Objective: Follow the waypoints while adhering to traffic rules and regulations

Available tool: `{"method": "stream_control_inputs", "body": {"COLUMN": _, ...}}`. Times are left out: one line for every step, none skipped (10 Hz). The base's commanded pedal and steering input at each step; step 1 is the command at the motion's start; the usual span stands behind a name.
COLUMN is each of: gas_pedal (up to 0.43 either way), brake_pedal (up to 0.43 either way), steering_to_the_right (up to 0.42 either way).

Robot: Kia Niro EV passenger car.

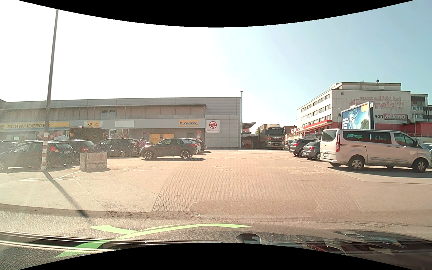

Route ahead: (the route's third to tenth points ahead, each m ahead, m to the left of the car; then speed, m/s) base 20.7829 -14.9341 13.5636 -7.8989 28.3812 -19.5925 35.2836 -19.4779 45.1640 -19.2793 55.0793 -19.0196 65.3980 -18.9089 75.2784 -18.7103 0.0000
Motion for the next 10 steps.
{"method": "stream_control_inputs", "body": {"gas_pedal": 0.0, "brake_pedal": 0.384, "steering_to_the_right": -0.05}}
{"method": "stream_control_inputs", "body": {"gas_pedal": 0.0, "brake_pedal": 0.384, "steering_to_the_right": -0.051}}
{"method": "stream_control_inputs", "body": {"gas_pedal": 0.0, "brake_pedal": 0.384, "steering_to_the_right": -0.051}}
{"method": "stream_control_inputs", "body": {"gas_pedal": 0.0, "brake_pedal": 0.384, "steering_to_the_right": -0.051}}
{"method": "stream_control_inputs", "body": {"gas_pedal": 0.0, "brake_pedal": 0.384, "steering_to_the_right": -0.051}}
{"method": "stream_control_inputs", "body": {"gas_pedal": 0.0, "brake_pedal": 0.384, "steering_to_the_right": -0.052}}
{"method": "stream_control_inputs", "body": {"gas_pedal": 0.0, "brake_pedal": 0.384, "steering_to_the_right": -0.051}}
{"method": "stream_control_inputs", "body": {"gas_pedal": 0.0, "brake_pedal": 0.378, "steering_to_the_right": -0.052}}
{"method": "stream_control_inputs", "body": {"gas_pedal": 0.0, "brake_pedal": 0.378, "steering_to_the_right": -0.052}}
{"method": "stream_control_inputs", "body": {"gas_pedal": 0.0, "brake_pedal": 0.378, "steering_to_the_right": -0.051}}
